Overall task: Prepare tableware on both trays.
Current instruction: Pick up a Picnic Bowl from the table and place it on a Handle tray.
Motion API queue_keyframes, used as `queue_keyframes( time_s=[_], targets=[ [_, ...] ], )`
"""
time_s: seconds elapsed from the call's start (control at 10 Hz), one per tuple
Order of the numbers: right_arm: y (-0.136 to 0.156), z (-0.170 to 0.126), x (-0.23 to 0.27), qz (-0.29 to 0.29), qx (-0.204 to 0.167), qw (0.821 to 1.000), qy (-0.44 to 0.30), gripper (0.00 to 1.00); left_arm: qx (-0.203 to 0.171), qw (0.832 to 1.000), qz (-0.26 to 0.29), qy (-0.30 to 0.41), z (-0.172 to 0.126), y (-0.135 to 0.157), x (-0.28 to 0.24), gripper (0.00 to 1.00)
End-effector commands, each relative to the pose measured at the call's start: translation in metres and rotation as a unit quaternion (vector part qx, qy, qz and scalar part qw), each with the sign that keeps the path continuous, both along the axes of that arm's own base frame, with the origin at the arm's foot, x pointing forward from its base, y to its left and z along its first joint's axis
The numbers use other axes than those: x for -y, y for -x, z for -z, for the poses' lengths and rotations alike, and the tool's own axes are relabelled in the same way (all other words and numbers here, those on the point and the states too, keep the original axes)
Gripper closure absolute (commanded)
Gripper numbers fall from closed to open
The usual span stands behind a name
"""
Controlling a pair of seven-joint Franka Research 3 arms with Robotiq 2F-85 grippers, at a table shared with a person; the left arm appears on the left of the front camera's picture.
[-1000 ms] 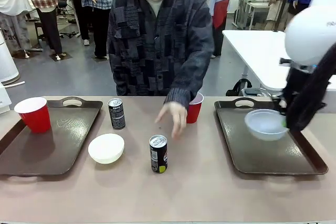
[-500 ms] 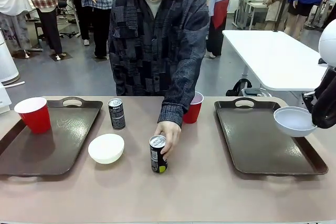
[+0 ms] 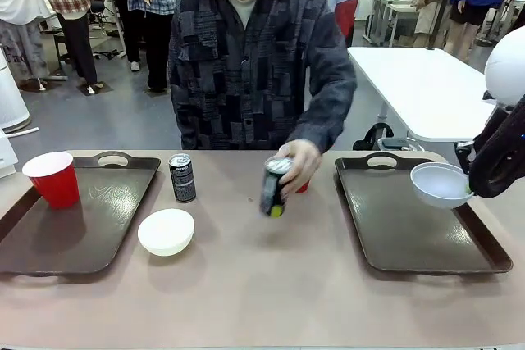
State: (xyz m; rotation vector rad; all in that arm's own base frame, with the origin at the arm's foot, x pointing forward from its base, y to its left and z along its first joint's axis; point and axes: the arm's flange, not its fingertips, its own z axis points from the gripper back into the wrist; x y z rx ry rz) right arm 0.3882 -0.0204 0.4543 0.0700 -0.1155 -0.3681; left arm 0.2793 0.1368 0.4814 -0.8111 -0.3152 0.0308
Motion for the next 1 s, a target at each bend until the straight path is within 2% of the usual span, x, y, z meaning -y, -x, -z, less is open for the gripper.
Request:
queue_keyframes(
  time_s=[0.0,0.3,0.4,0.5,0.6,0.7,0.9],
  targets=[
    [-0.001,0.024,-0.016,0.004,0.024,1.0,-0.001,0.96,0.005,1.0,0.0,0.003,0.002,0.002,0.0,0.0],
    [0.008,0.038,-0.033,-0.009,0.022,1.0,-0.012,0.96,0.005,1.0,0.0,0.003,0.002,0.002,0.0,0.0],
    [0.048,0.011,-0.047,-0.005,-0.031,0.999,-0.03,0.96,0.005,1.0,0.0,0.003,0.002,0.002,0.0,0.0],
    [0.107,-0.022,-0.069,-0.045,0.016,0.999,0.004,0.96,0.005,1.0,0.0,0.003,0.002,0.002,0.0,0.0],
    [0.126,-0.035,-0.071,-0.049,0.026,0.998,0.013,0.96,0.005,1.0,0.0,0.003,0.002,0.002,0.0,0.0],
    [0.119,-0.029,-0.065,-0.037,-0.001,0.999,0.012,0.96,0.005,1.0,0.0,0.003,0.002,0.002,0.0,0.0],
    [0.11,-0.013,-0.06,-0.035,-0.024,0.999,-0.002,0.96,0.005,1.0,0.0,0.003,0.002,0.002,0.0,0.0]
  ],
)
